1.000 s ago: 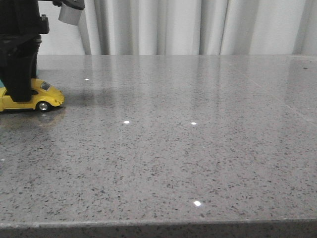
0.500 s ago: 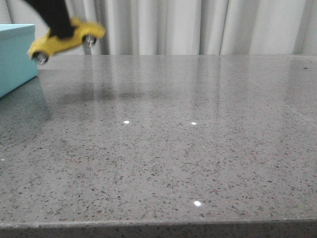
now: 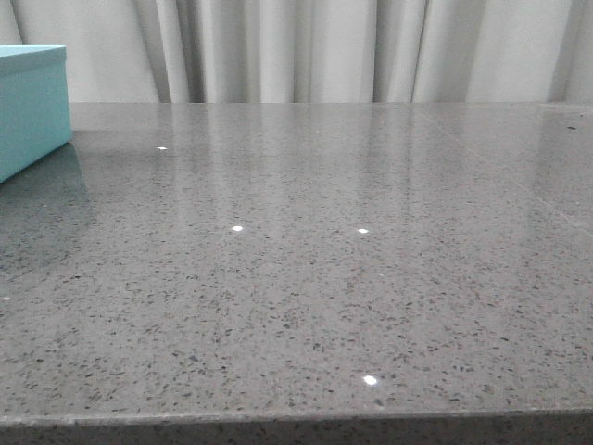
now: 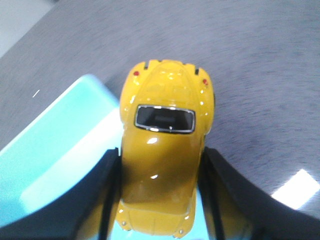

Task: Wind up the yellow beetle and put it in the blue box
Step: 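Lift the yellow car with the left gripper over the blue box, then lower the car into the blue box and open the left gripper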

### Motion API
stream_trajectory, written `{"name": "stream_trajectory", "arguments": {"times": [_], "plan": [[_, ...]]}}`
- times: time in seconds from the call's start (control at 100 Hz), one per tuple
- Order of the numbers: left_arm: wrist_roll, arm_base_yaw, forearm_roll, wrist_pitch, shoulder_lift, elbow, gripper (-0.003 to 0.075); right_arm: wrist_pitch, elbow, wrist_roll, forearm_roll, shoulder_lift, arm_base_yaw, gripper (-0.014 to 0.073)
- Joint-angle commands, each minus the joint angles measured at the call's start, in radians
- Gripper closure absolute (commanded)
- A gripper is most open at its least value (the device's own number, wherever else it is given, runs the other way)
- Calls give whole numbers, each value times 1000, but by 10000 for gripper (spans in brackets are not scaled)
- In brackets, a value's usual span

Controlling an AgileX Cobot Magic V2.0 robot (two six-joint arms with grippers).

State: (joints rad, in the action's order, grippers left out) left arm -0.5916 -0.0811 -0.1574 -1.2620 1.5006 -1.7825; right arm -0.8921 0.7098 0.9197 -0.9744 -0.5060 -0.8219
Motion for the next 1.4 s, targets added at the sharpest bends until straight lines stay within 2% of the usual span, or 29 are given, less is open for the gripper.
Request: {"name": "stream_trajectory", "arguments": {"times": [0.0,0.21,0.54,0.74,0.83,0.88,0.99,1.07,1.14,1.28,1.39], "plan": [[53,80,-17,0,-49,-28,729,41,22,-5,-65,-5,9,158],[67,169,-17,36,-49,62,729,50,22,-5,-64,-5,9,158],[67,173,45,199,-49,359,728,51,22,-5,-64,-5,9,158],[67,173,45,217,-49,413,719,51,22,-5,-64,-5,9,158],[67,173,45,217,-49,413,645,51,22,-5,-64,-5,9,158],[67,173,45,217,-49,413,575,51,22,-5,-64,-5,9,158],[70,173,45,219,-49,413,349,51,22,-5,-64,-5,9,158],[105,173,45,243,-49,413,240,51,22,-5,-64,-5,9,158],[118,173,45,250,-49,413,202,51,22,-5,-64,-5,9,158],[126,173,32,270,-52,413,204,51,22,-5,-64,-5,9,158],[126,173,-47,326,-84,413,204,48,22,-5,-64,-5,9,158]]}}
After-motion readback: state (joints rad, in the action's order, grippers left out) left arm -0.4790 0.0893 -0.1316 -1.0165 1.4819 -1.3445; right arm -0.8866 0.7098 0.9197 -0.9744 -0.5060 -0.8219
